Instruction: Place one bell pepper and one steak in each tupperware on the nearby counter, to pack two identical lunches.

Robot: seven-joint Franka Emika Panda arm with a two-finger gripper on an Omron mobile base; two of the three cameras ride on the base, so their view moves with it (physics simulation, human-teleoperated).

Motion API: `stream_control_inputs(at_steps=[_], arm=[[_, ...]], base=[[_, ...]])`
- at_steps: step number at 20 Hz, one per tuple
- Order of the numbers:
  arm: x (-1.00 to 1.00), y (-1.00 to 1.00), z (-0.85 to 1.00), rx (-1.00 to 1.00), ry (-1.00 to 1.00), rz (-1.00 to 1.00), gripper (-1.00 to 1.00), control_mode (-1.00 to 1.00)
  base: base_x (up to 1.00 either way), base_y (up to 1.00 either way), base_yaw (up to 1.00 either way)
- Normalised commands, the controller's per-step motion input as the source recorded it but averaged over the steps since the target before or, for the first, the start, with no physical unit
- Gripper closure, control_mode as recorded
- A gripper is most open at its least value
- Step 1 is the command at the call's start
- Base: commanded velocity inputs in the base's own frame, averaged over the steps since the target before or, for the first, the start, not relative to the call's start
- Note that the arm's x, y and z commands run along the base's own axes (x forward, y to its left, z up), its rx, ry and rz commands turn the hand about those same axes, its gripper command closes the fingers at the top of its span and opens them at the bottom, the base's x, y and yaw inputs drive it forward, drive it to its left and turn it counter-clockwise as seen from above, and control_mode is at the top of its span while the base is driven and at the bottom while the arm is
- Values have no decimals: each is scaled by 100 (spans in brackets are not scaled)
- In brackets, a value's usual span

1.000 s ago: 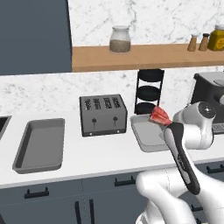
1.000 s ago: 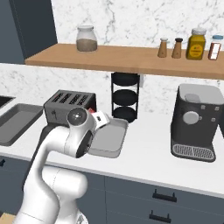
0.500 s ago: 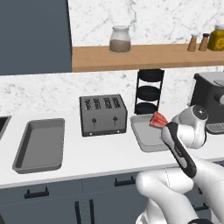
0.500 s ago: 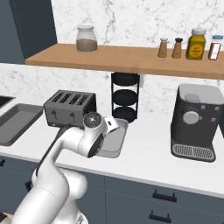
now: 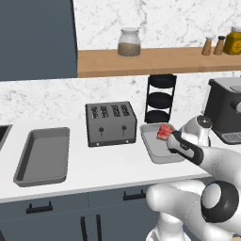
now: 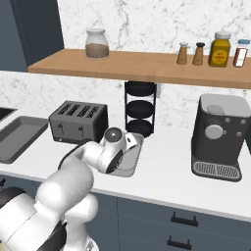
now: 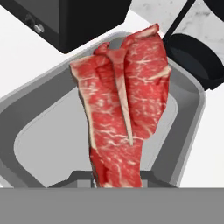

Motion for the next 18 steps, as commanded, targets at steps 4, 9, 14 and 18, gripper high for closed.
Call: stream_control_inputs(at_steps=[4, 9, 14, 18], arm=[[42, -12, -18, 0, 8, 3, 100, -100], [41, -14, -7, 0, 11, 3, 100, -100], [23, -4, -8, 0, 6, 3, 100, -100], [21, 0, -21, 0, 3, 3, 100, -100]], base=[[0, 0, 0], [0, 0, 0], [0, 0, 0], [0, 0, 0]])
